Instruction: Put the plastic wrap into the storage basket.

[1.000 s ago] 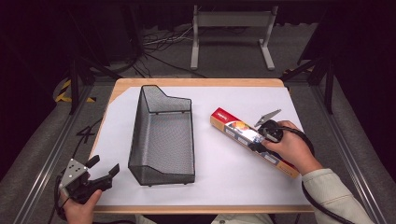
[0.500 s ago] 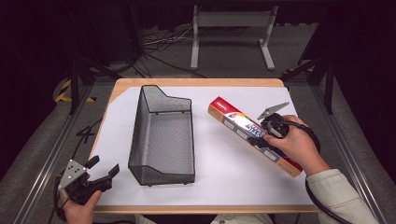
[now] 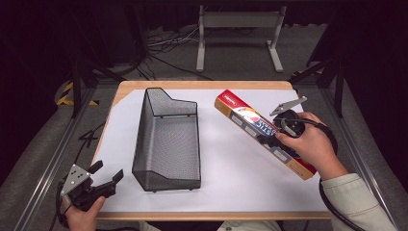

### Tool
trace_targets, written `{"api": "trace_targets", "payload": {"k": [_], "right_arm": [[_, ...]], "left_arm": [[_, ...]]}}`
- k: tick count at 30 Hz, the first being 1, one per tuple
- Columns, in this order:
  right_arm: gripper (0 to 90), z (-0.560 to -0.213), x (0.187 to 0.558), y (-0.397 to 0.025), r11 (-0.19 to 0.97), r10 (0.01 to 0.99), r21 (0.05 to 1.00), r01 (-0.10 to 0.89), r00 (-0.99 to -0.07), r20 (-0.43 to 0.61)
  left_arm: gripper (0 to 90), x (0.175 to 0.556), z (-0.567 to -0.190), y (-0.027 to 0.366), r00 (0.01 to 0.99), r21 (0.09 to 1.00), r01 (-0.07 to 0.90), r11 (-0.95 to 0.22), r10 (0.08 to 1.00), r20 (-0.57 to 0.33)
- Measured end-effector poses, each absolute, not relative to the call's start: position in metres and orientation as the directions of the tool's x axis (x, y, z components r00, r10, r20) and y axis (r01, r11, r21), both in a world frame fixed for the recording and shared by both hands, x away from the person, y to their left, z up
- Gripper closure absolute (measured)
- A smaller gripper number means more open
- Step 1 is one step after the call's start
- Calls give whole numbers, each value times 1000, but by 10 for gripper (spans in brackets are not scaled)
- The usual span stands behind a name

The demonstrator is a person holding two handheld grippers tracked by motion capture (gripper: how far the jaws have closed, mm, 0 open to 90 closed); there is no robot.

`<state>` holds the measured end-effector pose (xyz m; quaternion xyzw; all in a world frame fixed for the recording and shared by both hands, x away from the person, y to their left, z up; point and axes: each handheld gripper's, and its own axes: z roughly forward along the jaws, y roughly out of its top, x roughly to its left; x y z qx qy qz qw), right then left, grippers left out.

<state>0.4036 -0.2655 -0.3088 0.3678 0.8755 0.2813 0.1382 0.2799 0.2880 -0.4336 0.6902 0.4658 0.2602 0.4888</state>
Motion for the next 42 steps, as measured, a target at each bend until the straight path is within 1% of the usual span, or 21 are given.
{"api": "trace_targets", "payload": {"k": [12, 27, 42], "right_arm": [[398, -297, 397, -248, 527, 756, 607, 595, -654, -15], [397, -279, 393, -188, 526, 745, 604, 599, -667, 14], [397, -270, 397, -129, 500, 756, 607, 617, -654, 42]], "left_arm": [[176, 280, -433, 285, 438, 917, 385, -101, 895, -85], [176, 279, -432, 285, 442, 918, 383, -104, 893, -83], [176, 281, -432, 283, 451, 920, 379, -103, 888, -86]]}}
